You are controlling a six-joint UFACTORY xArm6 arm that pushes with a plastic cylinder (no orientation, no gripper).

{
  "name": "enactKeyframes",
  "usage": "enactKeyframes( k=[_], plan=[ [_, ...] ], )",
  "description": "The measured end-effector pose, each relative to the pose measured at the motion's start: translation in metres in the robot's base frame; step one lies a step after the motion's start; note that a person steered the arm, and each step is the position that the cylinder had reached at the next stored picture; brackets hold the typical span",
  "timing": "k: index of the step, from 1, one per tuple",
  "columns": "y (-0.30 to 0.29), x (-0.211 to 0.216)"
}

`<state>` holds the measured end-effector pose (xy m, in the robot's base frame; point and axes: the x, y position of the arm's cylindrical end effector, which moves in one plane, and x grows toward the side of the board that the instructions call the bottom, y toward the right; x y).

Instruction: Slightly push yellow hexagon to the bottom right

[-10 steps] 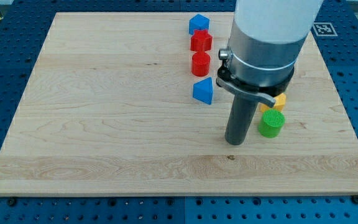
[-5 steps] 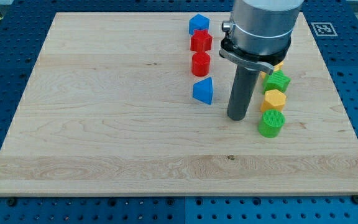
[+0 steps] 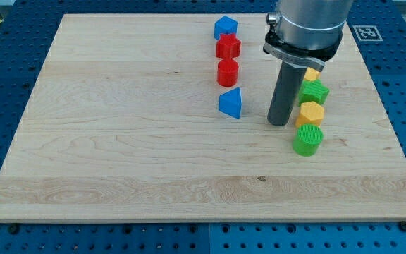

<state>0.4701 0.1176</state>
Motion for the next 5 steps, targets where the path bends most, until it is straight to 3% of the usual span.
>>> enactKeyframes(
  k=[5],
  plan=[
    [0.02,0.01]
  ],
)
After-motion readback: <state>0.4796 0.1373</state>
